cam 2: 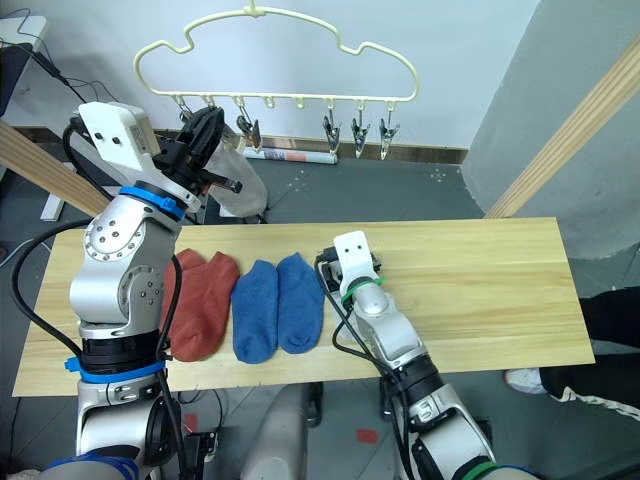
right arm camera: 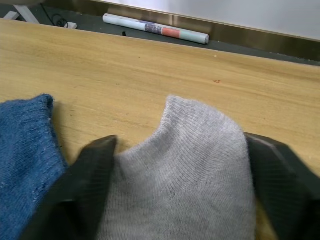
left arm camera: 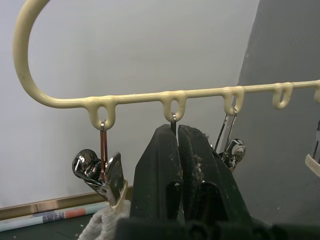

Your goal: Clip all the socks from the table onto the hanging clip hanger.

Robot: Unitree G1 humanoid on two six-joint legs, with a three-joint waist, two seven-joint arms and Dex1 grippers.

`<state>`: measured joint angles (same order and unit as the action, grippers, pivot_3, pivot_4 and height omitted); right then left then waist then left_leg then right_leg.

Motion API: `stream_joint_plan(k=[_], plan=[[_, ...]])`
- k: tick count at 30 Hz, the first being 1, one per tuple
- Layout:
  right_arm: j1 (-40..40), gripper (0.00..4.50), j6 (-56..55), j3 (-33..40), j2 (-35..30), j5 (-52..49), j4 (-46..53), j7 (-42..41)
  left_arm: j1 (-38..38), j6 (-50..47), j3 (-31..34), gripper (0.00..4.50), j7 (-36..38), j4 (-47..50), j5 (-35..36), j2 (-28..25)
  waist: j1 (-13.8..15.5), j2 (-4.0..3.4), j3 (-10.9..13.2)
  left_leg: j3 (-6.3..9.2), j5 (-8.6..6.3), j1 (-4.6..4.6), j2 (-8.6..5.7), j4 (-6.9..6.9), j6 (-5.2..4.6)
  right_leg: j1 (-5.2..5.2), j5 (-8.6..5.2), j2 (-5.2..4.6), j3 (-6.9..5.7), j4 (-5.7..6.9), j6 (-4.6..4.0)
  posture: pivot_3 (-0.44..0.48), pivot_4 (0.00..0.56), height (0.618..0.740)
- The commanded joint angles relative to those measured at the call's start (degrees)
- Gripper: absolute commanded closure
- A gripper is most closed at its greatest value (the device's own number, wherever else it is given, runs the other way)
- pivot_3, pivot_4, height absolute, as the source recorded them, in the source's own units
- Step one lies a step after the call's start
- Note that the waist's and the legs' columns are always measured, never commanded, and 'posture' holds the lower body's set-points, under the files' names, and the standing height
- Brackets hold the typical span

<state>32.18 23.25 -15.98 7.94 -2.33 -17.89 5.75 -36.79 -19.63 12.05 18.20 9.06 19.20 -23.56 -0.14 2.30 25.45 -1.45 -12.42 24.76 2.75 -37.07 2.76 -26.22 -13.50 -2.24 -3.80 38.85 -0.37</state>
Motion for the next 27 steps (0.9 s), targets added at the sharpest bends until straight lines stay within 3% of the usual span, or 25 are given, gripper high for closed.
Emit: stream_joint_plan(k=[1, 7, 9, 16, 27], plan=[[-1.45, 1.89, -0.33, 0.06, 1.36, 1.46, 0.76, -0.13, -0.10, 0.15, 1.28, 4.50, 0.44, 2.73, 0.76, -1.19, 0.01, 0.00, 0.00, 0.00, 0.00, 0.00, 0.00, 0.00, 0.00, 0.00, 0.00, 0.00, 0.00, 0.00, 0.00, 0.004, 0.452, 0.735], [-1.94, 4.02, 0.02, -0.02, 1.56, 2.21, 4.13, -1.72, -0.22, -1.58, 1.31, 4.50, 1.50, 3.40, 2.39, -2.04, 0.02, 0.00, 0.00, 0.01, 0.00, 0.00, -0.01, 0.02, 0.00, 0.00, 0.00, 0.00, 0.00, -0.01, 0.00, -0.002, 0.453, 0.735], [-1.56, 4.45, 0.28, -0.26, 1.42, 1.86, 6.19, -3.29, -0.65, -3.89, 1.87, 4.50, 1.87, 3.70, 4.27, -2.33, 0.00, -0.01, 0.01, 0.00, 0.00, 0.00, -0.01, 0.02, 0.00, 0.00, 0.00, 0.00, 0.01, -0.02, 0.00, -0.004, 0.458, 0.735], [4.39, 4.45, -4.32, -2.89, 1.00, -1.95, 13.58, -18.05, -4.55, -15.82, 5.43, 4.50, 2.66, 4.24, 13.74, -5.38, -0.02, -0.02, 0.02, 0.10, 0.00, 0.00, 0.03, 0.04, 0.01, -0.01, -0.01, 0.10, -0.04, 0.01, 0.01, 0.030, 0.456, 0.735], [18.38, 4.45, -13.40, 0.62, 5.24, -4.13, -1.60, -22.44, -10.23, -26.99, 9.22, 4.50, 3.69, 0.27, 22.85, -9.76, 0.43, -0.01, 0.02, 0.13, 0.01, 0.02, -0.02, 0.03, 0.03, 0.01, 0.01, 0.04, -0.10, -0.05, -0.02, 0.058, 0.432, 0.735]])
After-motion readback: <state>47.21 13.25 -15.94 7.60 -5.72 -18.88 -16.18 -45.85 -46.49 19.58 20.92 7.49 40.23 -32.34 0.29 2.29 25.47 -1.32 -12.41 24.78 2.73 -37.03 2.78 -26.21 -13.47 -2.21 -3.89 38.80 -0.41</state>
